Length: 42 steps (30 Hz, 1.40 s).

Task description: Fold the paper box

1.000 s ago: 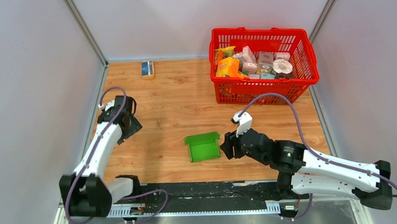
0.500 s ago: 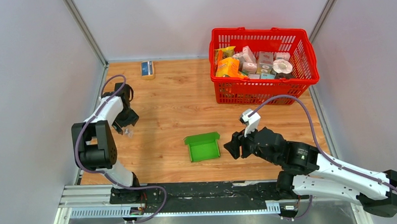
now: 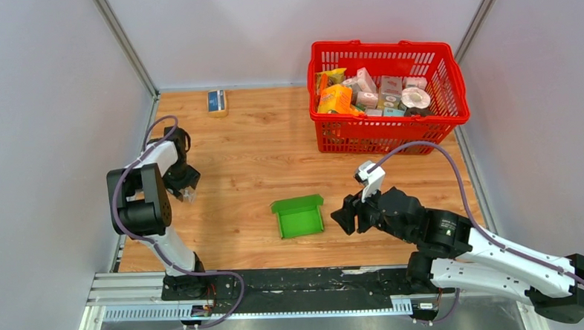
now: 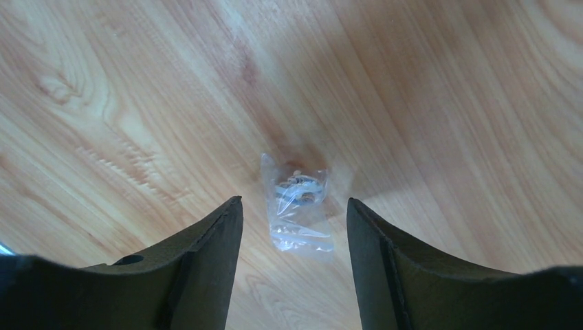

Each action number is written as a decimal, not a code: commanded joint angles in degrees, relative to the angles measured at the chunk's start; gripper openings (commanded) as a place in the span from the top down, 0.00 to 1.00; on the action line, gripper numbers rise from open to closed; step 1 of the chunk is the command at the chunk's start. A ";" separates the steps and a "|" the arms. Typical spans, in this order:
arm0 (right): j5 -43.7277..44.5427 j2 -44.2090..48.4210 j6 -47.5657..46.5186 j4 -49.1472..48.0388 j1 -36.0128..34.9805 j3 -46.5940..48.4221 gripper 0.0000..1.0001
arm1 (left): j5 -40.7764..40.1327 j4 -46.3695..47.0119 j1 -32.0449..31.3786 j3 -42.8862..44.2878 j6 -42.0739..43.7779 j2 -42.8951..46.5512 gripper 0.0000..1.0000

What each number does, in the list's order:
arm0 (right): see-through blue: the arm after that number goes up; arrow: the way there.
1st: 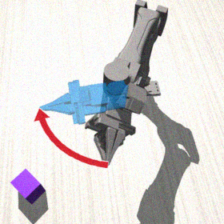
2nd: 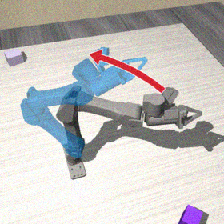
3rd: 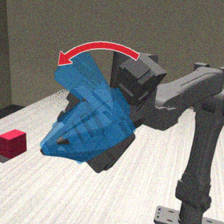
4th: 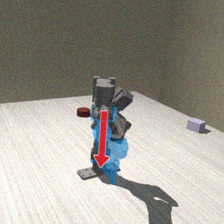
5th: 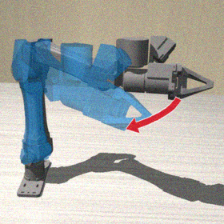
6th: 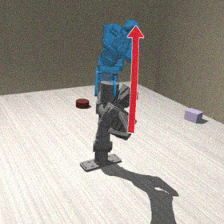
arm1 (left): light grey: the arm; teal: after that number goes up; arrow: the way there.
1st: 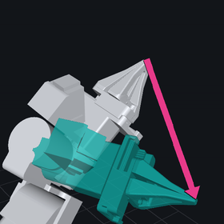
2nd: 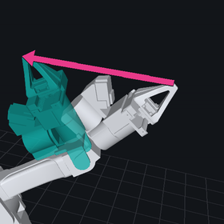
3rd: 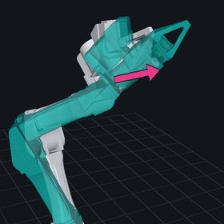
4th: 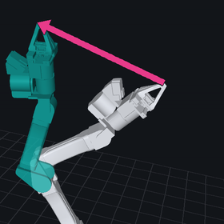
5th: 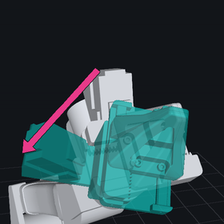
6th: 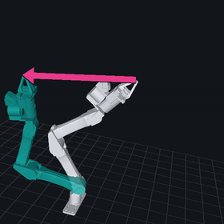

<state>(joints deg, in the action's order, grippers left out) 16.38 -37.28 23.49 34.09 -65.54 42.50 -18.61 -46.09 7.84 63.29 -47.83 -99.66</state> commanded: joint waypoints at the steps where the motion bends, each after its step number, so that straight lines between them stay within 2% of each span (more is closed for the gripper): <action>1: -0.12 0.80 -0.64 -0.16 0.32 -0.31 0.43 | 3.93 1.61 1.22 0.79 -2.52 -1.42 0.35; 6: 0.23 1.50 -0.02 0.28 0.32 -0.05 0.44 | 2.53 1.61 1.22 -1.49 -7.00 0.95 0.38; 9: 0.40 1.77 0.33 0.37 0.24 0.21 0.44 | 1.92 2.31 1.22 -3.34 -8.85 2.18 0.43; 16: 0.84 1.86 0.69 1.33 0.32 1.44 0.44 | 0.68 4.07 1.22 -5.36 -9.65 3.85 0.68; 18: 0.93 1.77 1.04 1.33 0.32 1.27 0.44 | 0.86 4.34 1.22 -5.98 -8.77 4.38 0.69; 19: 1.02 1.68 1.12 1.25 0.32 1.18 0.44 | 1.12 4.86 1.22 -6.16 -7.55 4.56 0.78; 22: 1.02 1.16 1.47 1.25 0.32 0.83 0.44 | 1.47 5.13 1.22 -6.95 -6.05 5.61 0.86; 27: 1.28 0.19 1.48 0.81 0.32 0.48 0.44 | 5.76 6.88 0.96 -10.98 -3.41 12.54 0.91; 30: 2.25 -0.69 1.56 0.81 0.32 0.39 0.44 | 8.41 5.66 -1.06 -12.91 -0.34 19.13 0.91; 33: 3.65 -1.04 1.56 0.81 0.24 0.04 0.44 | 8.94 3.46 -9.21 -16.16 1.42 28.09 0.91; 36: 6.02 -0.78 2.18 -0.42 0.41 -0.93 0.44 | 8.68 0.74 -21.25 -18.62 1.61 37.67 0.91; 37: 6.55 -0.87 2.35 -0.60 0.67 -1.10 0.43 | 9.55 0.91 -28.07 -19.51 0.39 42.39 0.91; 40: 8.30 -3.41 2.97 -0.17 1.55 -0.49 0.41 | 10.70 4.83 -39.69 -23.90 -7.32 49.88 0.92; 41: 8.92 -4.11 3.23 0.97 1.90 -0.23 0.41 | 8.26 6.17 -47.40 -24.87 -9.01 51.22 0.91; 42: 9.37 -5.16 3.58 1.33 3.04 -0.31 0.41 | 6.41 7.31 -51.48 -25.49 -10.68 52.01 0.91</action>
<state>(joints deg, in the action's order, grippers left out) 21.54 -39.86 25.47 36.01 -64.51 41.95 -9.15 -41.47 -29.28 41.47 -50.76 -52.51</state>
